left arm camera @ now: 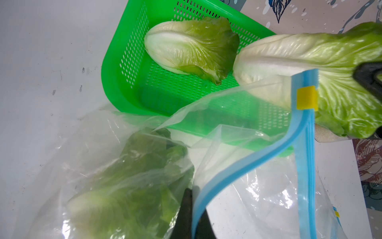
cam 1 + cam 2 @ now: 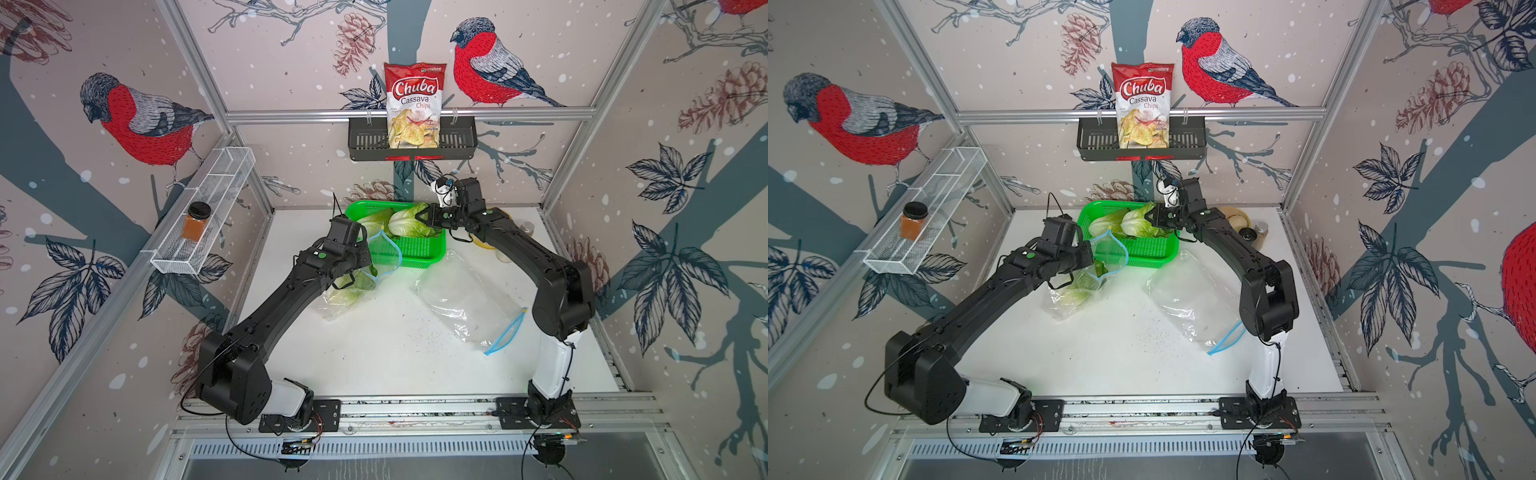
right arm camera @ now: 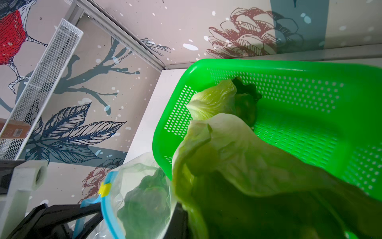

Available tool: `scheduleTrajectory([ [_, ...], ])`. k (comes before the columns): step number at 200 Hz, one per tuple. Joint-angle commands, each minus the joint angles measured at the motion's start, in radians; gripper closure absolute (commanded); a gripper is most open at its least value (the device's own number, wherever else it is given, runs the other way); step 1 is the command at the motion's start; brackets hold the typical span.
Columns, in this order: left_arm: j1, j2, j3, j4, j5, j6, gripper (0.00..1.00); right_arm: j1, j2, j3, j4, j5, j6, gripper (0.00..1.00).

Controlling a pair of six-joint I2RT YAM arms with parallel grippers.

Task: Put the chinese cabbages into a zipper bag and zip it
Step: Pick up the Chinese cabbage from the basket, then place the Chinese cabbage in the zipper food storage bag.

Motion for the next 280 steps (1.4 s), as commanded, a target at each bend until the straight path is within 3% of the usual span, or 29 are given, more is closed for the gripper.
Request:
scheduleTrajectory([
  [1, -0.005, -0.002, -0.008, 0.023, 0.016, -0.028, 1.0, -0.008, -0.082, -0.061, 0.003, 0.041, -0.032, 0.91],
  [67, -0.048, 0.027, -0.002, 0.05, 0.014, -0.043, 1.0, -0.041, -0.385, -0.301, -0.019, 0.043, -0.007, 0.91],
  [126, -0.058, 0.033, 0.006, 0.063, 0.01, -0.049, 1.0, 0.045, -0.549, -0.3, -0.128, 0.022, -0.068, 0.9],
  [228, -0.06, -0.025, 0.012, 0.056, -0.005, -0.073, 1.0, 0.213, -0.492, -0.268, -0.125, 0.023, -0.1, 0.9],
  [280, -0.061, -0.044, 0.047, 0.04, -0.007, -0.058, 1.0, 0.285, -0.469, -0.252, -0.228, 0.115, -0.184, 0.9],
])
